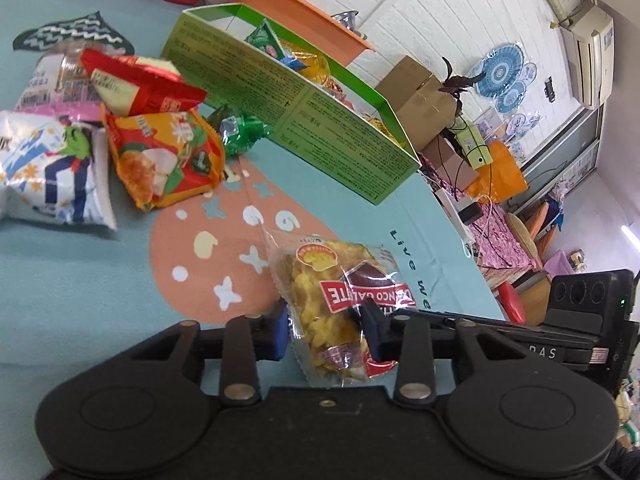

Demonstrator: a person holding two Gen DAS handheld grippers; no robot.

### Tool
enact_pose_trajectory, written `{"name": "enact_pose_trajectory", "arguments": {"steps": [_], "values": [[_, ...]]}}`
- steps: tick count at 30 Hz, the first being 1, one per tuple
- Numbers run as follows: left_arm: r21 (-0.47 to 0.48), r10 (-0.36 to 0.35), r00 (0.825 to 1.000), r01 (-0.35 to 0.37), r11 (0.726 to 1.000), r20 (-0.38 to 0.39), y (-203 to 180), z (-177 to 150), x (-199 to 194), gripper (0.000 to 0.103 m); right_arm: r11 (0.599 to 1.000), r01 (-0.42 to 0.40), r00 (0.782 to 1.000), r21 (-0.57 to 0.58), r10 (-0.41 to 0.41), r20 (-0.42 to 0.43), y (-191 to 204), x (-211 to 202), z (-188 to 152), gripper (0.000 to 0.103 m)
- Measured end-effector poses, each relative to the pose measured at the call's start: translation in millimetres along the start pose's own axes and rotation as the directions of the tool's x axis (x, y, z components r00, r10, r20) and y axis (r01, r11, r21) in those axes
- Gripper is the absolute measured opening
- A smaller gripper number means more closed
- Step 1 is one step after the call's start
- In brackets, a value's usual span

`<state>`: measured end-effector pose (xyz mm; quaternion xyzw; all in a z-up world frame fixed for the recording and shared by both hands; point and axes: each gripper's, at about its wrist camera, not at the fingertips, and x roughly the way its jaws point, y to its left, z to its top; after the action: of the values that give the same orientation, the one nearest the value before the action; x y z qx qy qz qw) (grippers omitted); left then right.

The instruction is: Organize snacks

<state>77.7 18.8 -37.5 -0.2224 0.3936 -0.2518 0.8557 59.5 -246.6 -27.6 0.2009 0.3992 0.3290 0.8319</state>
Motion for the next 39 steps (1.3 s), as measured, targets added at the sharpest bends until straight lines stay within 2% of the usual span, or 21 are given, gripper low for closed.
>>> {"name": "enact_pose_trajectory", "arguments": {"steps": [3, 8, 11, 15, 21, 24, 28, 36, 37, 38, 39], "values": [[0.031, -0.009, 0.999, 0.008, 0.999, 0.041, -9.8, 10.7, -5.0, 0.041, 0.999, 0.011, 1.0, -0.034, -0.01, 0.021, 7.6, -2.0, 5.0, 0.054], [0.115, -0.059, 0.991, 0.045, 0.992, 0.12, -33.0, 46.5, -14.9, 0.039, 0.993, 0.015, 0.991, -0.114, 0.001, 0.136, 19.6, -22.6, 29.9, 0.053], [0.173, -0.078, 0.982, 0.048, 0.984, 0.171, -47.8, 70.4, -16.9, 0.04, 0.989, 0.029, 0.978, -0.147, 0.002, 0.209, 25.2, -31.4, 51.9, 0.053], [0.201, -0.102, 0.971, 0.058, 0.978, 0.216, -54.0, 108.5, -11.9, 0.039, 0.982, 0.056, 0.955, -0.182, 0.001, 0.296, 29.8, -34.0, 85.6, 0.053], [0.199, -0.086, 0.958, 0.031, 0.979, 0.273, -41.3, 167.5, 3.0, 0.039, 0.975, 0.094, 0.927, -0.199, -0.013, 0.376, 34.9, -5.2, 144.1, 0.054], [0.174, -0.065, 0.955, 0.015, 0.985, 0.29, -23.9, 194.2, 14.9, 0.04, 0.974, 0.113, 0.919, -0.195, -0.028, 0.394, 29.4, 19.8, 172.4, 0.054], [0.135, -0.051, 0.96, 0.014, 0.991, 0.276, 0.8, 225.0, 34.6, 0.04, 0.979, 0.125, 0.916, -0.162, -0.051, 0.398, 15.6, 51.0, 199.1, 0.054], [0.097, 0.001, 0.973, -0.024, 0.995, 0.23, 35.7, 248.8, 72.0, 0.044, 0.985, 0.15, 0.929, -0.09, -0.11, 0.353, -10.5, 96.5, 222.9, 0.057], [0.098, 0.02, 0.975, -0.043, 0.994, 0.223, 38.4, 248.7, 75.9, 0.057, 0.983, 0.161, 0.931, -0.089, -0.122, 0.344, -12.8, 102.5, 223.8, 0.061], [0.1, 0.044, 0.976, -0.067, 0.993, 0.215, 40.6, 247.5, 79.3, 0.094, 0.98, 0.177, 0.932, -0.089, -0.138, 0.335, -15.0, 107.5, 223.6, 0.068], [0.106, 0.063, 0.975, -0.087, 0.991, 0.211, 42.6, 245.0, 81.6, 0.103, 0.975, 0.207, 0.93, -0.087, -0.168, 0.326, -16.5, 111.9, 222.8, 0.07]]}}
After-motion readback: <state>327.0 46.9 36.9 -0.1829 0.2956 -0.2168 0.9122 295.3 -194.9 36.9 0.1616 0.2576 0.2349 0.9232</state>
